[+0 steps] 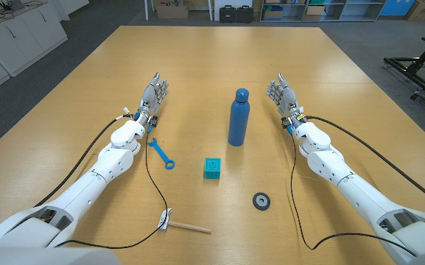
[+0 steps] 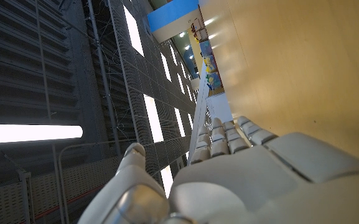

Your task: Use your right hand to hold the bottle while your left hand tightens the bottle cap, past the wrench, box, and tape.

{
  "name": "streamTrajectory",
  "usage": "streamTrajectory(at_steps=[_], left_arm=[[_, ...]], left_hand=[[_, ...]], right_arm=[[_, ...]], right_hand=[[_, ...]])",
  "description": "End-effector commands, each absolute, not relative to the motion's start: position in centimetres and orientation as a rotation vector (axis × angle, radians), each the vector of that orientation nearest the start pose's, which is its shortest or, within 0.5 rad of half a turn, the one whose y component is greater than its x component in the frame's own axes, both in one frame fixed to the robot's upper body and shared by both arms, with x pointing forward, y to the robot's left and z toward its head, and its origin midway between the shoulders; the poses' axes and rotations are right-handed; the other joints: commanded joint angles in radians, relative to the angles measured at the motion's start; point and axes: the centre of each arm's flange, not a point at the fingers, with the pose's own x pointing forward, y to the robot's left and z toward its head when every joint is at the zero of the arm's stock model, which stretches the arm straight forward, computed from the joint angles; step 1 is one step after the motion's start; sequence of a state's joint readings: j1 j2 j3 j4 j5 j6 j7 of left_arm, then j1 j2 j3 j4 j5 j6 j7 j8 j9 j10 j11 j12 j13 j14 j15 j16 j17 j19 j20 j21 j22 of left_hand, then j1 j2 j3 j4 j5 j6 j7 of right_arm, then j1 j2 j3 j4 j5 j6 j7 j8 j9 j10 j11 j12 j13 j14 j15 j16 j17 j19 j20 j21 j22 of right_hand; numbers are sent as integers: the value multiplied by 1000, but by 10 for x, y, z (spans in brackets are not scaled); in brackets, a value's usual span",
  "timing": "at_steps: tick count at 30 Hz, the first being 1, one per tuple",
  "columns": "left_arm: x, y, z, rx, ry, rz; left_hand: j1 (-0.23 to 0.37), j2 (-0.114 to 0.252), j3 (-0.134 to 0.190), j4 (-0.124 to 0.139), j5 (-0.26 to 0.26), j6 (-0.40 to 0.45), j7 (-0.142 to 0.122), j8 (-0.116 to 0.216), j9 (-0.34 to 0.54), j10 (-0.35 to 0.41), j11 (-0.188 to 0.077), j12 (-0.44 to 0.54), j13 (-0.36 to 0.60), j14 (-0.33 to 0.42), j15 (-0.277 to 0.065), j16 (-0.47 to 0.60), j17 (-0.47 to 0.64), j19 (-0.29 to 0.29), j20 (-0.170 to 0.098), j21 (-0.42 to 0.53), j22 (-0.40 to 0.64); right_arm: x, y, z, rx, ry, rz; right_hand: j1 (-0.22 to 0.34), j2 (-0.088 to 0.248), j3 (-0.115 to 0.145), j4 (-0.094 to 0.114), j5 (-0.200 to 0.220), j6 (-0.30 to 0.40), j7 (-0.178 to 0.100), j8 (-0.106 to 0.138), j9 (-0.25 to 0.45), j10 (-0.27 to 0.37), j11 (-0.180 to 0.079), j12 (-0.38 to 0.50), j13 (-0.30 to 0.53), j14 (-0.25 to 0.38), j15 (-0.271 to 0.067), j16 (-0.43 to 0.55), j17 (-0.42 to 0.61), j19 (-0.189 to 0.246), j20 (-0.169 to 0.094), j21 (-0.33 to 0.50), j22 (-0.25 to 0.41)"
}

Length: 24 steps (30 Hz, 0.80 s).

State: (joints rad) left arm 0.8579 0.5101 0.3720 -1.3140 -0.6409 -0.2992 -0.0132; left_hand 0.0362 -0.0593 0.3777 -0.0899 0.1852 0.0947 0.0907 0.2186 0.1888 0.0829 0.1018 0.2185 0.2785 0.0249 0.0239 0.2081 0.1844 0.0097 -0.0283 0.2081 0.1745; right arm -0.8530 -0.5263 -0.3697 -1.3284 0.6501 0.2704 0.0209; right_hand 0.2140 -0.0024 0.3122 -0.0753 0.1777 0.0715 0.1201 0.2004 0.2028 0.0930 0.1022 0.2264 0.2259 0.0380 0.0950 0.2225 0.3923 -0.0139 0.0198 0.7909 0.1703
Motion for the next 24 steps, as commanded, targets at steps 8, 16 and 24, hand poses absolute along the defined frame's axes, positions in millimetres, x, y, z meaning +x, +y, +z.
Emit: streamTrajectory(at_steps=[8,16,24], left_arm=[[635,284,-46,-51,-620,-194],[626,286,-49,-44,-626,-185],[621,288,-55,-57,-619,-169]], left_hand=[[5,0,9,-2,4,20,3,9,5,17,3,8,-3,18,-2,9,5,13,-13,4,1],[10,9,13,-7,3,40,1,13,5,37,1,11,-14,39,-11,11,4,28,-50,4,1],[13,14,15,-11,1,58,-2,15,5,57,-9,15,-21,55,-21,13,3,45,-74,5,0]], right_arm=[[638,-294,-32,16,-606,196],[631,-292,-35,14,-623,202],[628,-291,-37,-4,-632,226]], right_hand=[[17,5,8,-6,5,3,20,6,0,19,-3,7,1,18,3,9,-2,8,1,2,4],[22,7,8,-11,5,5,19,6,-2,15,4,4,-4,6,4,2,-7,-6,1,-9,4],[28,9,4,-16,5,-3,36,0,-5,-9,14,-8,-12,-25,9,-12,-16,-34,-6,-33,4]])
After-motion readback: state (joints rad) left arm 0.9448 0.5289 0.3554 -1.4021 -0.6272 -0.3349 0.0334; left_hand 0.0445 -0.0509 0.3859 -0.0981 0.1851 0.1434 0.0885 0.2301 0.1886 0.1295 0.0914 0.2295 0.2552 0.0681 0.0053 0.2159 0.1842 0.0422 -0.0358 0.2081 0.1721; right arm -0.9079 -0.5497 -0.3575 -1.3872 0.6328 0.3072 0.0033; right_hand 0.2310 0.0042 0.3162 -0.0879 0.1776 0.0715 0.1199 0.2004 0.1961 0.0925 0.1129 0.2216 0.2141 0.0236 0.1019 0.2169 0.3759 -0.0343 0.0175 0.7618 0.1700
